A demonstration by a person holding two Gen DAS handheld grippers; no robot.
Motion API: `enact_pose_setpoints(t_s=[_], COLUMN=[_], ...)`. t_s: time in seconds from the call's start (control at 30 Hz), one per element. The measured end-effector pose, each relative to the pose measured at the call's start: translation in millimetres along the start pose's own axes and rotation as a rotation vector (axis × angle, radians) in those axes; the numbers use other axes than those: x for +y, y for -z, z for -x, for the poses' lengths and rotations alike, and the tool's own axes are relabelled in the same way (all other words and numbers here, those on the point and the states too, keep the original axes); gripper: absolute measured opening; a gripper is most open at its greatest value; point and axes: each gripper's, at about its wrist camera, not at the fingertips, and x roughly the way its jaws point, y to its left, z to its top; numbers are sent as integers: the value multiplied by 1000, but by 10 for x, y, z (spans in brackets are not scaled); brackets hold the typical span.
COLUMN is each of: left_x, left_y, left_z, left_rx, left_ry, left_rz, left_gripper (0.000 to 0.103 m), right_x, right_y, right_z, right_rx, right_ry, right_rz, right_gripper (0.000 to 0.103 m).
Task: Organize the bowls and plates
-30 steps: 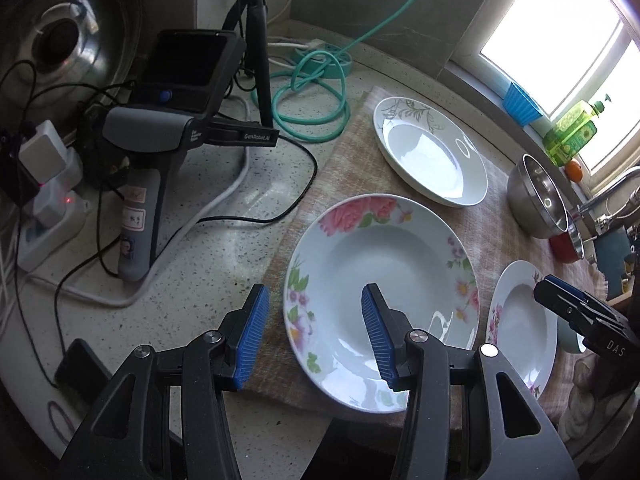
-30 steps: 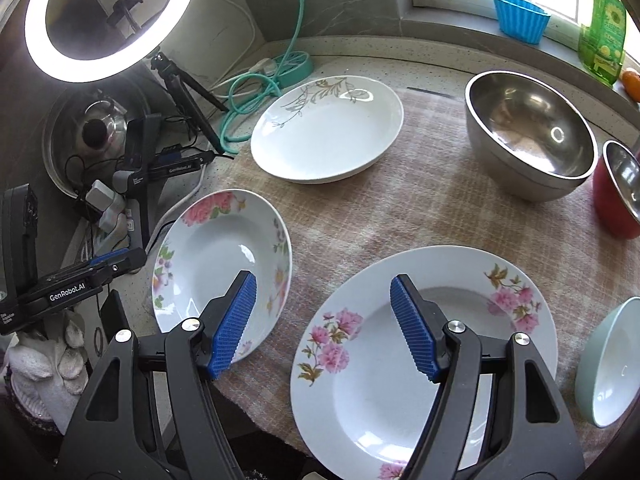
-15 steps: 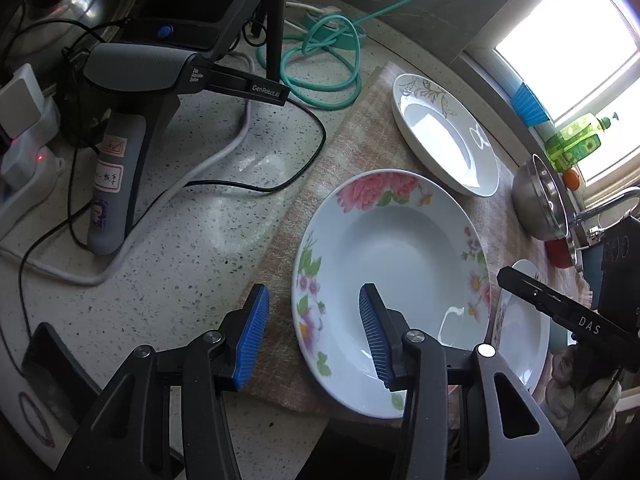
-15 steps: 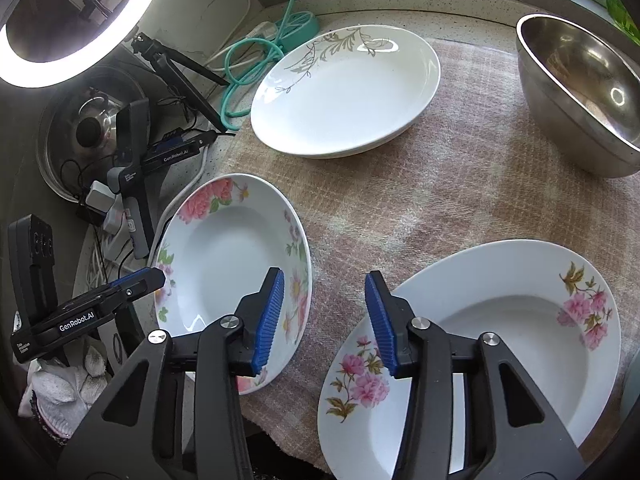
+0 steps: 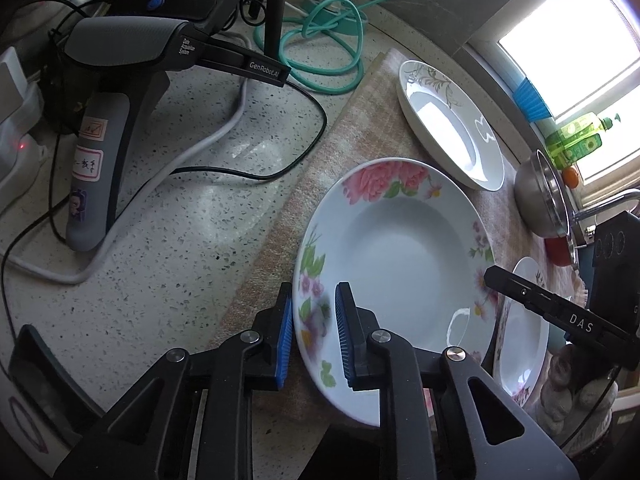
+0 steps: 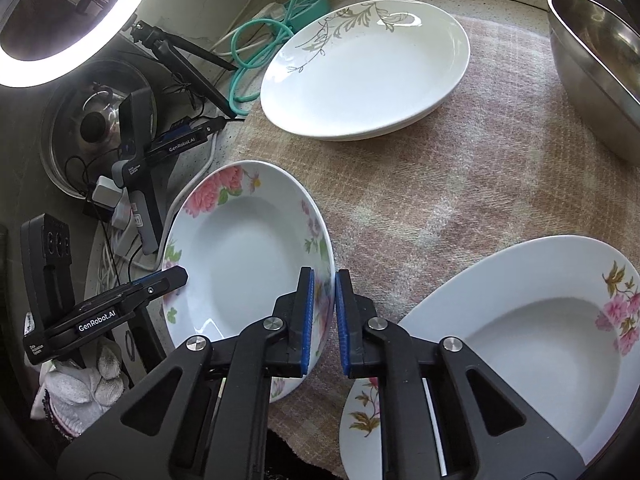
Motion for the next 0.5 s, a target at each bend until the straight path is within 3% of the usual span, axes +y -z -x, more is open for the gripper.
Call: enact_pose_setpoints(t_s=[0.5], left_x=[-39], left_y=[-34], left_z=[34], left_rx=[-24], left_ry=[-10], left_rz=[-3], left_gripper=[18], right_x=[-28], right_y=[19], right_z=[15], right_rx=[-4], right_ry=[-13], right_rz=[-19], right_gripper=[10])
